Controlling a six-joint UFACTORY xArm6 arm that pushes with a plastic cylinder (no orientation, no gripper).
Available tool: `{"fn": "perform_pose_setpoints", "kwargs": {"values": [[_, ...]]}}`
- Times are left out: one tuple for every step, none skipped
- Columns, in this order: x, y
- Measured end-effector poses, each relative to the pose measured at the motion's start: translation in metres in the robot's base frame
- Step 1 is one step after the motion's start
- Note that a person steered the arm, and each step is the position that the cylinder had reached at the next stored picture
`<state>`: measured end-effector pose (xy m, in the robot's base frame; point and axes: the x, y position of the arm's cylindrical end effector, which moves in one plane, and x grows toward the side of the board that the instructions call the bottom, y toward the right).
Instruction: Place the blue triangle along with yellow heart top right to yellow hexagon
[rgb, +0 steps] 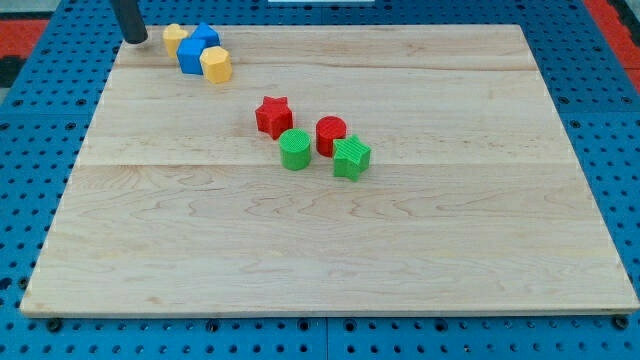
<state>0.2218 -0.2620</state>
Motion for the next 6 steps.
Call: {"fn": "perform_pose_setpoints", "kwargs": {"values": [[0.003,0.037],[0.004,0.120],[0.004,0.135],[-0.002,0.131],[-0.003,0.155],[0.008,0.216]]}}
